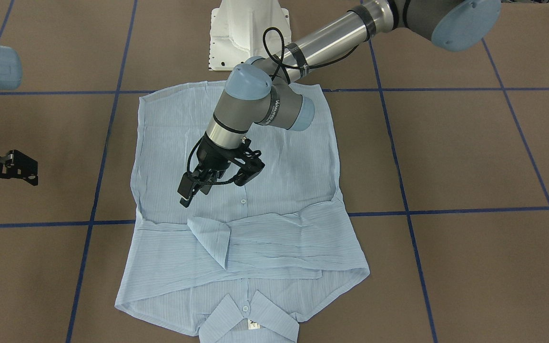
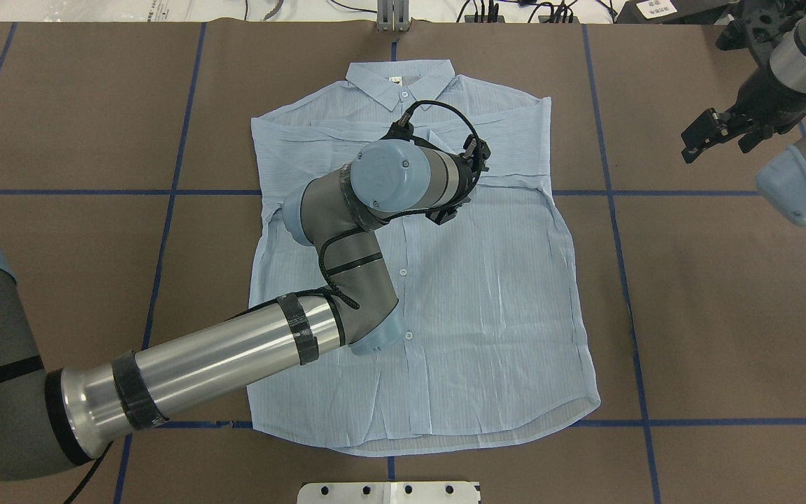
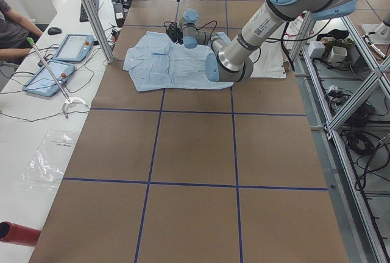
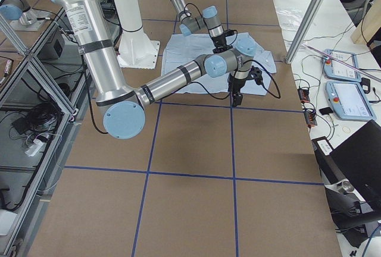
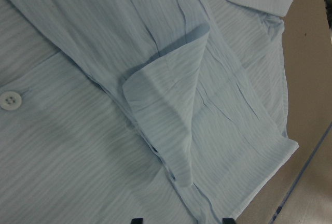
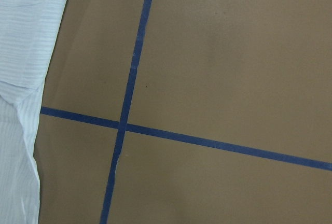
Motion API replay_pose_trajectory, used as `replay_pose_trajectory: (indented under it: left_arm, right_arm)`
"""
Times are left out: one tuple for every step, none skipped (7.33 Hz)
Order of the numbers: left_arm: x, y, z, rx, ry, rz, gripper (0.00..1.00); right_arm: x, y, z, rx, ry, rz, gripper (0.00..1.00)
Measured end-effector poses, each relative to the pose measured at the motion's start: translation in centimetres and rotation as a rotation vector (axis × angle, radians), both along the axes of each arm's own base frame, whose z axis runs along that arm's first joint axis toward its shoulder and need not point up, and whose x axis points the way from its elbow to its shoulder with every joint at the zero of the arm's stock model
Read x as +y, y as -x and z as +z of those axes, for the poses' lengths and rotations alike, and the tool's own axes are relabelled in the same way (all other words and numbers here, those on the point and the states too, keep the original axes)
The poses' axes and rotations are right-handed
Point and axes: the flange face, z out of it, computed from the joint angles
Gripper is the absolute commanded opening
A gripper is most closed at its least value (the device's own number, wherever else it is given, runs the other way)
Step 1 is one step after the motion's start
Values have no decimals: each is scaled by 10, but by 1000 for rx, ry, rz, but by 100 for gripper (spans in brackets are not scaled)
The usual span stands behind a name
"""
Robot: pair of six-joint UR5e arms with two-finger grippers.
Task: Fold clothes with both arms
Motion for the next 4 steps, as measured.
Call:
replay_pose_trajectory:
  left_arm:
    - [-1, 2, -1, -9, -28, 3, 100]
    - [-10, 11, -1, -17, -47, -7, 100]
    - [-30, 25, 6, -40, -67, -38, 100]
    - [-51, 35, 19, -92, -106, -85, 100]
  right_arm:
    - [0, 0, -1, -1, 0, 3, 100]
    - [0, 0, -2, -2, -2, 5, 100]
    - [0, 1, -2, -5, -8, 4, 100]
    - [-1, 2, -2, -6, -13, 4, 100]
